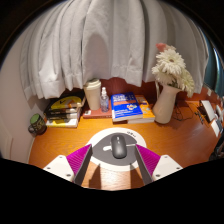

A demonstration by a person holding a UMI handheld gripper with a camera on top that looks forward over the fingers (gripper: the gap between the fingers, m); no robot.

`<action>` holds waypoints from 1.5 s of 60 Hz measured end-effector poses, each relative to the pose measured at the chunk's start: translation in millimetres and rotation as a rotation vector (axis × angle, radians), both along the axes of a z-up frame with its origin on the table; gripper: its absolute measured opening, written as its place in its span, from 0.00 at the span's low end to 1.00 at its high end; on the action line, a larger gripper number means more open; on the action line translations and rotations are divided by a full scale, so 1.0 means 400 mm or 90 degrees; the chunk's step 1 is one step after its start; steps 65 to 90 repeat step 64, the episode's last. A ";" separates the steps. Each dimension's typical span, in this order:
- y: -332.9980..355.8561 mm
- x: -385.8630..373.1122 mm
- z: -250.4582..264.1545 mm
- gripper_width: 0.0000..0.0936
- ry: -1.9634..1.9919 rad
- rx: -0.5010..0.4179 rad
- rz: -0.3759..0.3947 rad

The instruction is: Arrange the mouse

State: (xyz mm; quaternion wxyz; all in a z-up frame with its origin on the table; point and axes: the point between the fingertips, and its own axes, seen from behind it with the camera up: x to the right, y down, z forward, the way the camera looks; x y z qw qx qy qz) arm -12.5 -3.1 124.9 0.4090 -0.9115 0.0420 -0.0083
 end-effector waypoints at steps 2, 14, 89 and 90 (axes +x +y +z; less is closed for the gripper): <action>-0.036 -0.010 0.045 0.91 0.003 0.011 -0.001; -0.262 -0.065 0.231 0.91 0.033 0.046 0.004; -0.664 -0.046 0.453 0.90 0.035 0.112 0.059; -0.664 -0.046 0.453 0.90 0.035 0.112 0.059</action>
